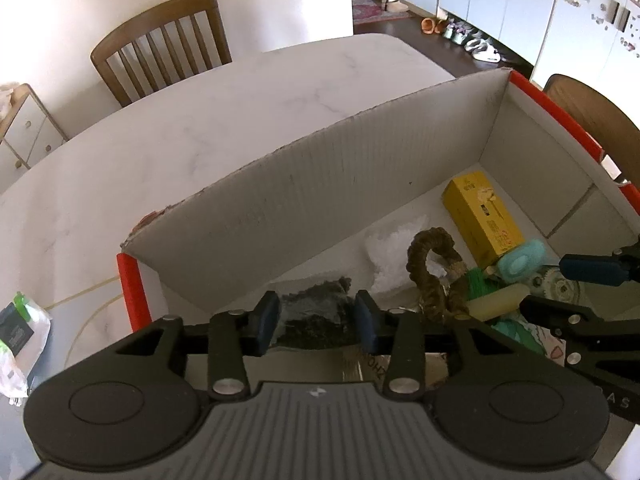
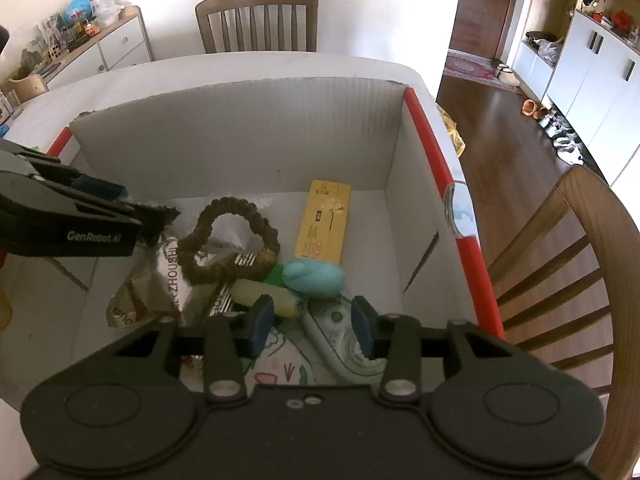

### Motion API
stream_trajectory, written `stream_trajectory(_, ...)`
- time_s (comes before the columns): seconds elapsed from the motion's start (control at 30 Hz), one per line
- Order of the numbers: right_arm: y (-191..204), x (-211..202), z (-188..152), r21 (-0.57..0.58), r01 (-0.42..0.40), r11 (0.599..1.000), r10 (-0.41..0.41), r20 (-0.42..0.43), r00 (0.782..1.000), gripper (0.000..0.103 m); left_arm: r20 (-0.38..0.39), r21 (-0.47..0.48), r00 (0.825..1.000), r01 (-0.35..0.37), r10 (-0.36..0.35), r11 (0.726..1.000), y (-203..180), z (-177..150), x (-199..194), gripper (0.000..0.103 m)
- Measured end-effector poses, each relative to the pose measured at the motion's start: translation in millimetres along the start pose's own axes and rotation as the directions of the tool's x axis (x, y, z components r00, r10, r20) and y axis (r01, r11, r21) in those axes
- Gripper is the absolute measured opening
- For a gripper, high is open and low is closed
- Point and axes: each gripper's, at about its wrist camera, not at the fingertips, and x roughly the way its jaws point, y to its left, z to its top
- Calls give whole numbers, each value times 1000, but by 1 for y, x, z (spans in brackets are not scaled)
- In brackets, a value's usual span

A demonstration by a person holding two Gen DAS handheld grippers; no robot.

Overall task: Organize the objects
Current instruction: 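Lower both tools into the box and open them to release the items, then withdraw both tools from the box toward the white bag and wipe pack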

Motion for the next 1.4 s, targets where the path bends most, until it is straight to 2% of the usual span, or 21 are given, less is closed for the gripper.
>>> stream_trajectory(0.1,-1,-3,-1,4,2,1000,-2,5,1000,42,14,9,1000,3,-3,1000,-2,-2,-5,47)
stream_trajectory(0.23,-4,-10,-3,17,-2,1000,2,14,1000,44,39,13,999,28,-28,1000,-4,-4,-15,64)
stream_trajectory(0.53,-4,-31,-6,28,-10,1000,9,53,999,49,87,0,995,55,-55,998,-5,-10,-38,65)
stream_trajectory(0.8,6,-58,-6,9,-34,999,33,115,993,59,155,3,986,70,-69,998,1,-19,-69,65)
stream_trajectory(0.97,15,-72,-5,8,-43,999,41,146,988,62,199,6,976,84,-83,996,9,-29,-91,65)
stream_trajectory(1.03,19,-77,-5,12,-43,999,40,158,987,63,219,8,972,89,-89,996,13,-32,-100,70)
stream_trajectory(1.1,25,-84,-4,17,-42,999,39,171,985,64,239,8,966,101,-100,995,19,-36,-108,70)
stream_trajectory(1.17,29,-92,-4,28,-47,998,41,187,982,70,255,6,961,110,-107,994,26,-40,-116,70)
stream_trajectory(1.27,38,-103,-4,39,-58,998,49,210,976,74,273,1,954,126,-121,992,37,-46,-126,70)
stream_trajectory(1.4,57,-115,-3,45,-76,996,63,233,970,78,297,5,946,133,-128,991,54,-55,-138,76)
